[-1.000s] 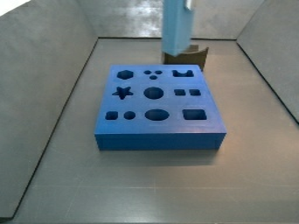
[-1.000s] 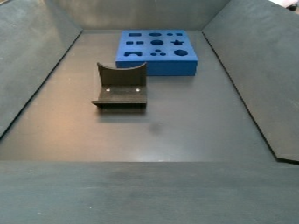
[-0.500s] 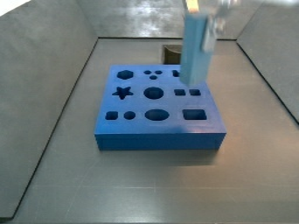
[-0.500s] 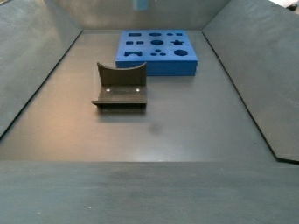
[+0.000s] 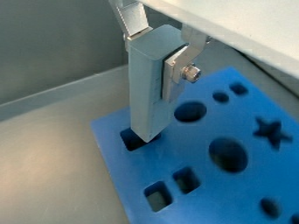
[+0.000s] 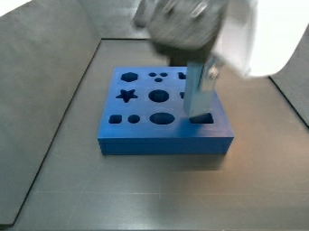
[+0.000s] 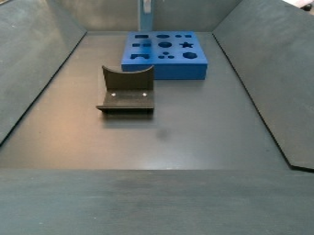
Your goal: Insert the rectangle object.
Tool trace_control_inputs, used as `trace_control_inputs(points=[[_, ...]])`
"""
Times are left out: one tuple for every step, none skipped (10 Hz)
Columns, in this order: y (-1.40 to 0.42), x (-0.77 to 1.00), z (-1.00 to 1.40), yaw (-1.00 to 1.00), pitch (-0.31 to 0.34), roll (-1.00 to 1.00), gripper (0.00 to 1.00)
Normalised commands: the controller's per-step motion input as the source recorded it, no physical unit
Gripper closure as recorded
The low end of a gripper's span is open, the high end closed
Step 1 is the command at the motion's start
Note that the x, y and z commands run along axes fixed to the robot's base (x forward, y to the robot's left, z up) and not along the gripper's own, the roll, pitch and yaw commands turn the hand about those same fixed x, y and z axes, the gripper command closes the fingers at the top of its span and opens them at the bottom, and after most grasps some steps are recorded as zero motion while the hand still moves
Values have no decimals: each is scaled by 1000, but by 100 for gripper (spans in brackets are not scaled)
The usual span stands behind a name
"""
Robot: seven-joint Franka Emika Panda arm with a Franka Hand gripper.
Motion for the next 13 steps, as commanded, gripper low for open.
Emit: trace_control_inputs(points=[[0,103,-226,-983,0,-94,100],[0,211,-129,-877,0,-111,100],[0,283,-103,-809,0,-80,100],[0,366,-157,-691,19,-3,100],[0,383,-149,-537,66,89,100],[0,146,-211,-3,49,120,100],[0,0,-326,0,0,199,100],[-51,-160,-600,163,-34,149,100],[-94,-371,-549,400,-14,111,100],[-46,-389,-374,403,-6,93,100],[-60,-240,-477,314,0,0,100],[-94,-29,-680,166,0,0,100],[-143,0,-854,6,-13,1,100]])
